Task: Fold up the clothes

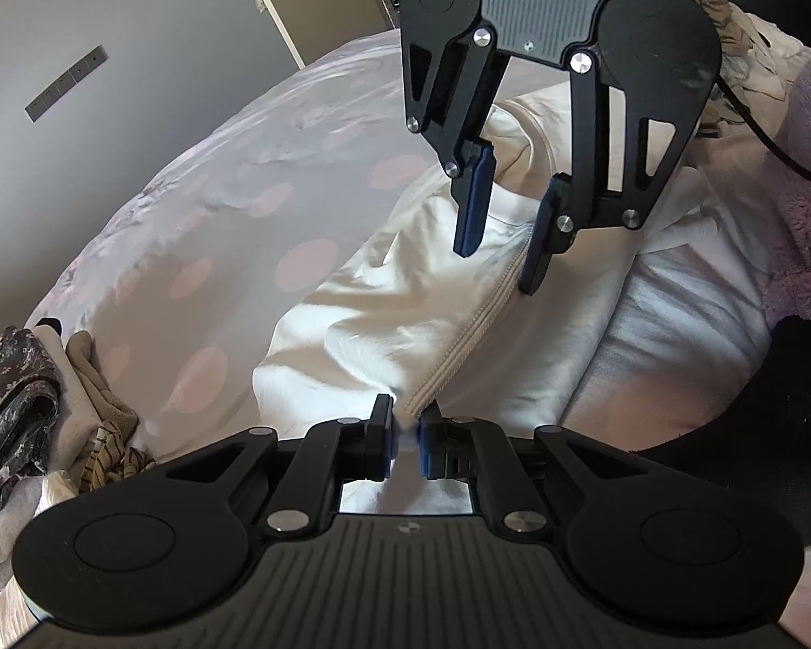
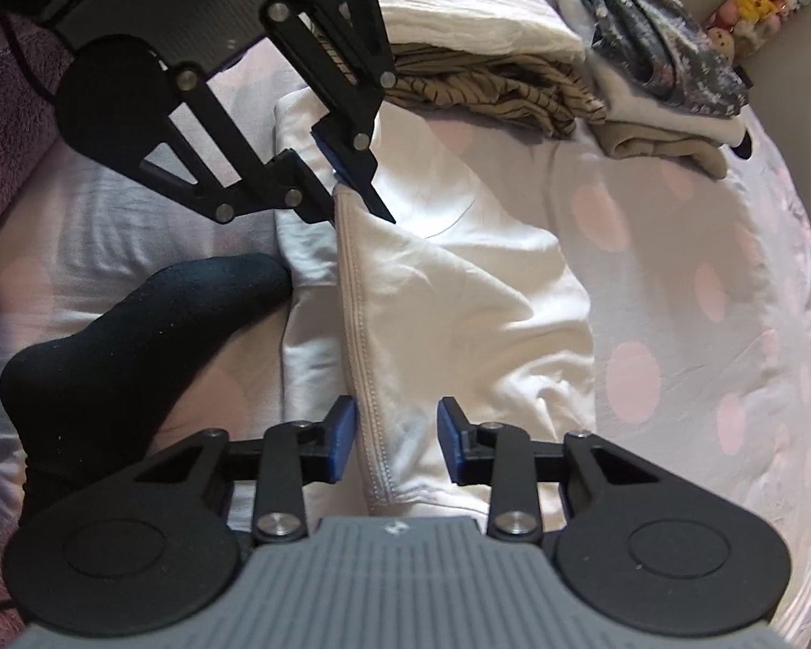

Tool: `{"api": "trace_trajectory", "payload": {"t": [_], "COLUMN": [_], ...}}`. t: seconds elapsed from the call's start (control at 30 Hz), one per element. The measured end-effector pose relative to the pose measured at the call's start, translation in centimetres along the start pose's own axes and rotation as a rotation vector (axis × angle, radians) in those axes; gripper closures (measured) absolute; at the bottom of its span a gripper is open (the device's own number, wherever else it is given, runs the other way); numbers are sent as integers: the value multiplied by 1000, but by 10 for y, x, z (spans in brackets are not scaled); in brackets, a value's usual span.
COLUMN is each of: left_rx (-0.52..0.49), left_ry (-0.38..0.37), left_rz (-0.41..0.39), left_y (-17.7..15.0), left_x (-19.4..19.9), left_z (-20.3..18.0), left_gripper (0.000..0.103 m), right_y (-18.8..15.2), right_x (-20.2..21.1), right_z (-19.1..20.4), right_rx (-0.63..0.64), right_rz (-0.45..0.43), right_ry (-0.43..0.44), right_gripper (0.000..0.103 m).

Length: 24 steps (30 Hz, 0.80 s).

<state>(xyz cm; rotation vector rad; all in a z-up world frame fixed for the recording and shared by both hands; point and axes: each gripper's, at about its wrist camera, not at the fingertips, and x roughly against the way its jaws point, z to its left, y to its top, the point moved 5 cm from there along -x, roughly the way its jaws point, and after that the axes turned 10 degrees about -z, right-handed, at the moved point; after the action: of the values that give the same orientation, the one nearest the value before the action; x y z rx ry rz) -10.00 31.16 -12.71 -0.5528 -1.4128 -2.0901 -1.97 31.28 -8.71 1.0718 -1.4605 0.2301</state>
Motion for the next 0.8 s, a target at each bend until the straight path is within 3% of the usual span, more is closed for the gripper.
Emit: {"api": "trace_trajectory", "payload": {"t": [0.17,0.3,0.37,0.5,0.53,0.7,0.8], "left_rx": [14,32,41,31,12,-121,-170], "left_ry": [-22,-46,-57,-92,-102,-160,-197], "left_rz": [19,43,55,42,30,53,92], "left_y": [0,0,0,11,19,45,52], "left_x": [-2,-4,-5,-1,0,-15,-34], "left_z": [0,0,1,-4,-6,-25,-33], "left_gripper": [96,93,86,56,55,56,65], "right_y": [-8,-12,-15,-22,-23,-25,-26], "right_x": [-5,4,6,7,7,6,5], "right_z": [4,13,22,38,39,42,47], "right_rx": [-54,-62,-9,71,75,82,129], "right_rz": [-18,-93,-104,-103,-102,-123,-129], "right_ry": [-6,-132,-207,-301,-313,-350,-379], "right_gripper": [96,97,97,97,97,97,97]}}
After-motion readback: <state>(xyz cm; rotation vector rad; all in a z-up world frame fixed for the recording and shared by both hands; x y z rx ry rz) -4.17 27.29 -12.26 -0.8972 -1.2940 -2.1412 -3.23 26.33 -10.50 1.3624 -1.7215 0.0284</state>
